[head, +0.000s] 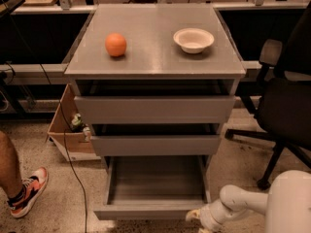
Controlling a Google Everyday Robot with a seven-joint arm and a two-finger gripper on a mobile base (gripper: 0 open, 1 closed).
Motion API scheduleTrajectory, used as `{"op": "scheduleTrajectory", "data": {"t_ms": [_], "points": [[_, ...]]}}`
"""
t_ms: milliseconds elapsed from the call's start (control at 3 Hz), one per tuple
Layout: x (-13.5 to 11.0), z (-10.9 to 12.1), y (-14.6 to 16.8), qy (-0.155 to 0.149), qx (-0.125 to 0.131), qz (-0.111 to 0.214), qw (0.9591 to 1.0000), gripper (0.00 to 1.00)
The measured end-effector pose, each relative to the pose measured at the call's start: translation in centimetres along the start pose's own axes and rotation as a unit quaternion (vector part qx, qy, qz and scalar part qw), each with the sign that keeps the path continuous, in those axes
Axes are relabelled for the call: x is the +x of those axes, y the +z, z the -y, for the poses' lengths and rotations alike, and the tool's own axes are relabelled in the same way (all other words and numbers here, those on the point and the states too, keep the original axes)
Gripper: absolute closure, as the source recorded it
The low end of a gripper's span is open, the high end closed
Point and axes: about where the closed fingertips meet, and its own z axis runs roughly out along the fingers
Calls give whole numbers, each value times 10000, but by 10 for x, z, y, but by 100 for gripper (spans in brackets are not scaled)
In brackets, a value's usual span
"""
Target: Open bottom drawer
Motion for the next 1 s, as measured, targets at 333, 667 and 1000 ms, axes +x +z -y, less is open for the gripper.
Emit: {"op": "scheduleTrajectory", "data": {"t_ms": [333,667,1000], "points": [[2,-8,-3,31,9,-5,10000,28],[-15,17,-7,-274,242,-25,9993,25],[-29,37,-4,-480,319,-51,9983,25]]}}
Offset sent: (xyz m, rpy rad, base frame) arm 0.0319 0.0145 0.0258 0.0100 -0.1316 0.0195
